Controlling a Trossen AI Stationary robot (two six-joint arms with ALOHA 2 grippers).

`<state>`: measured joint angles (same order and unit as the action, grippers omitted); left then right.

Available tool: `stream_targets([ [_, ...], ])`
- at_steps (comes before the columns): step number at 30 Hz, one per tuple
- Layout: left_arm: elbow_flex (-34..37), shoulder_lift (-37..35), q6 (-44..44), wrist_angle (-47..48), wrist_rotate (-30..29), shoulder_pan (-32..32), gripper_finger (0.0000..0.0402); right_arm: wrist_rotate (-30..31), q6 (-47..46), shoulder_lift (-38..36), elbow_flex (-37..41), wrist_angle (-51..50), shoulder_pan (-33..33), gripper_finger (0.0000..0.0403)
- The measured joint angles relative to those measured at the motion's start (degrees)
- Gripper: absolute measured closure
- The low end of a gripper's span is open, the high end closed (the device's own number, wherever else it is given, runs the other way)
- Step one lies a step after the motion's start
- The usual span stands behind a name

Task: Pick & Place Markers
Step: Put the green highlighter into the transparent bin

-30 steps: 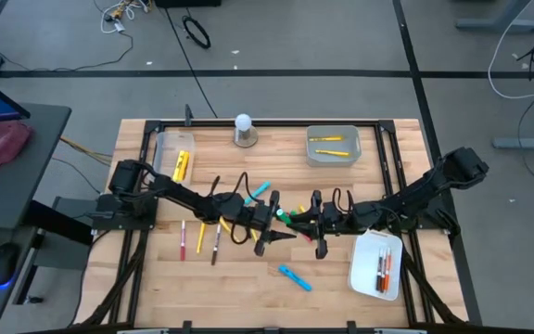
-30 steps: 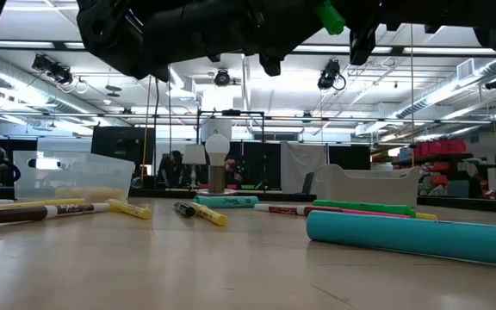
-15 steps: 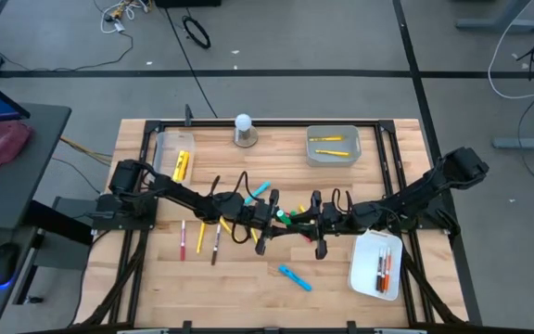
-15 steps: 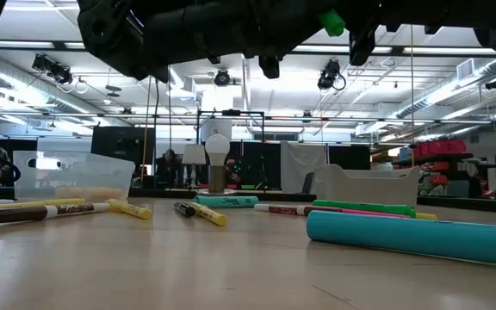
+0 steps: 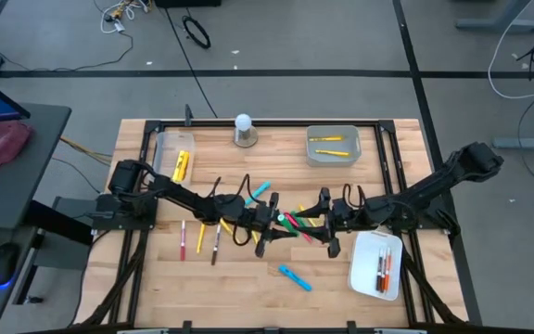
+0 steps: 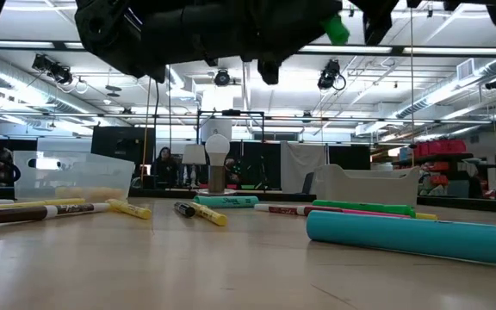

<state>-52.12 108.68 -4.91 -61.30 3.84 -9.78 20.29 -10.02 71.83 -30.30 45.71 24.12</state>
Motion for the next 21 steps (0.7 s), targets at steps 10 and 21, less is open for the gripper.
stream_targets([
  [10, -0.02, -14.03, -1.33, 43.76, -24.68, 1.92, 0.0326, 0.96, -2.79, -0.99, 0.02, -8.2, 0.09, 0.0221],
  [21, -0.02, -33.77, -28.21, 108.84, -46.95, 10.61, 0.0326, 3.26, -2.99, 0.09, 0.02, -8.66, 0.09, 0.0232],
])
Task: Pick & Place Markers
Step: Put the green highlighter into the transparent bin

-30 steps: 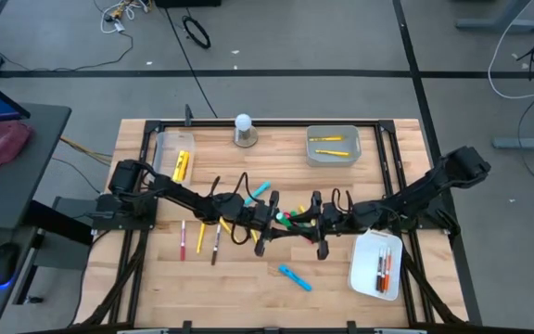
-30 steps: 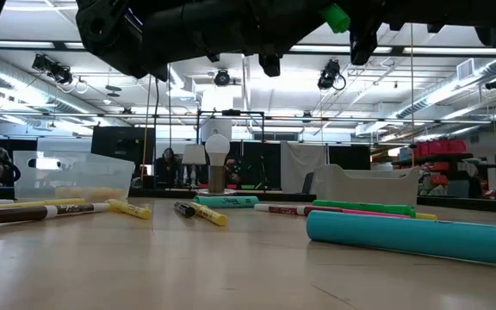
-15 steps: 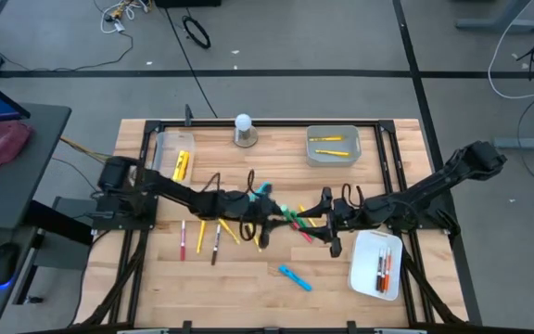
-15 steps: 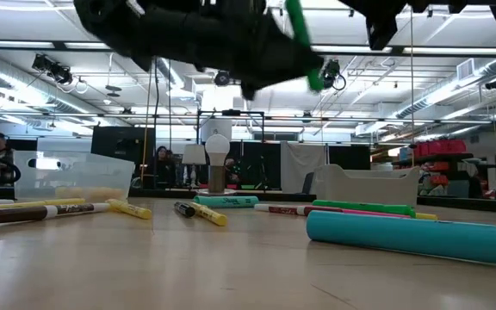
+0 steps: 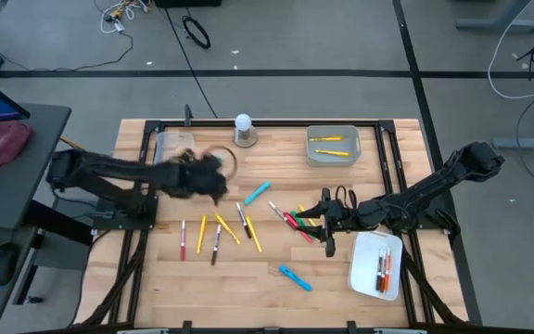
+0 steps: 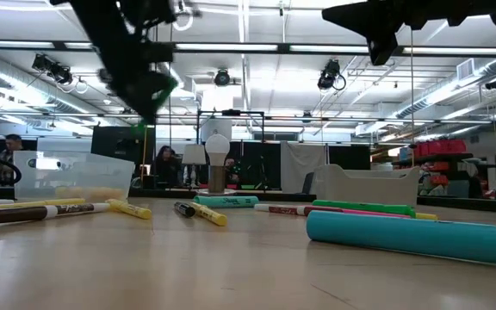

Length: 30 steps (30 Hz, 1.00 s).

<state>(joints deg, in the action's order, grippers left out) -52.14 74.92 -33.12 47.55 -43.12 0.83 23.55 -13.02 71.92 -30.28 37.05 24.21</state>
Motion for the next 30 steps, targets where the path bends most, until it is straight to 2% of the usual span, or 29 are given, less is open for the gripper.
stream_targets([
  [4, 0.0, -4.55, -5.03, 12.05, 5.44, 10.31, 0.0325, 0.0, 0.0, 0.0, 0.0, -0.17, 0.0, 0.0232],
  [7, 0.0, -5.94, -4.73, 16.33, 9.66, 18.84, 0.0313, 0.0, 0.0, 0.0, 0.0, -0.32, 0.0, 0.0232],
  [14, 0.0, -5.98, 2.4, 18.0, 19.41, 36.65, 0.0324, 0.0, -0.07, 0.0, 0.0, -1.01, 0.0, 0.0232],
  [17, 0.0, -5.97, 4.22, 18.08, 21.25, 42.01, 0.0323, 0.0, -1.26, 0.0, 0.0, -1.71, 0.0, 0.0232],
  [21, 0.0, -5.6, 5.52, 18.17, 23.86, 46.52, 0.0314, 0.0, -1.51, 0.0, 0.0, -2.23, 0.0, 0.0232],
  [25, 0.04, -3.89, 5.78, 18.24, 26.27, 47.27, 0.0318, 0.0, -1.64, 0.0, 0.0, -2.3, 0.0, 0.0232],
  [30, 0.05, -0.14, 5.96, 17.95, 26.35, 47.28, 0.0318, 0.0, -2.67, 0.0, 0.0, -2.57, 0.0, 0.0232],
])
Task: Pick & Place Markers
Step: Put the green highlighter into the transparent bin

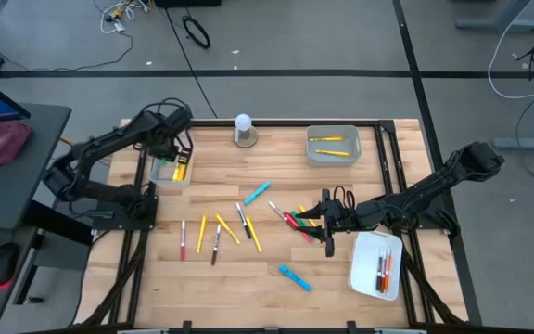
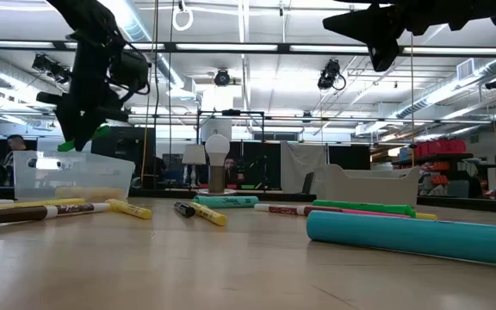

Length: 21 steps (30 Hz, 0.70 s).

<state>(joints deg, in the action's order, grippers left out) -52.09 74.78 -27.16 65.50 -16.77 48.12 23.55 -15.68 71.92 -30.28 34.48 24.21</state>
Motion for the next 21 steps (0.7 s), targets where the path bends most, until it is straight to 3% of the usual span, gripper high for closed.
stream_targets([
  [21, 0.02, 15.63, 3.9, -3.49, 0.56, 0.09, 0.031, 0.0, -1.86, 0.0, -0.02, -1.96, 0.02, 0.0232],
])
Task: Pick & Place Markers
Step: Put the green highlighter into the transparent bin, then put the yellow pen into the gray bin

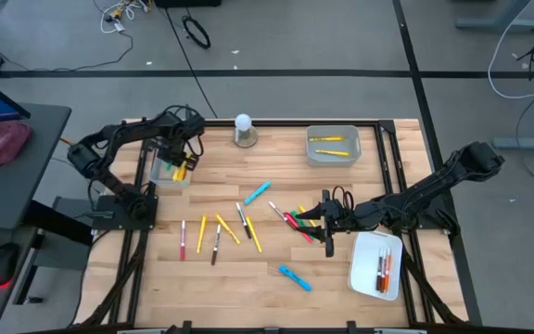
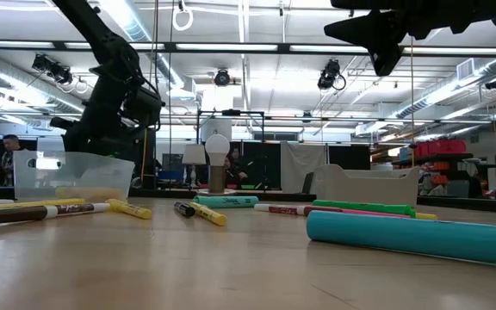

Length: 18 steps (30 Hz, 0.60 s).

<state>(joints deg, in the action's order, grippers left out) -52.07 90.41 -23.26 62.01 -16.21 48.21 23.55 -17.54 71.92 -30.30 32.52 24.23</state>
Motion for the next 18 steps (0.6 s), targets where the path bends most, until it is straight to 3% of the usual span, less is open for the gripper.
stream_targets([
  [18, 0.0, 2.28, 0.56, -1.01, -0.02, 0.0, 0.0282, 0.0, 0.0, 0.0, -0.01, -0.15, 0.0, 0.0232],
])
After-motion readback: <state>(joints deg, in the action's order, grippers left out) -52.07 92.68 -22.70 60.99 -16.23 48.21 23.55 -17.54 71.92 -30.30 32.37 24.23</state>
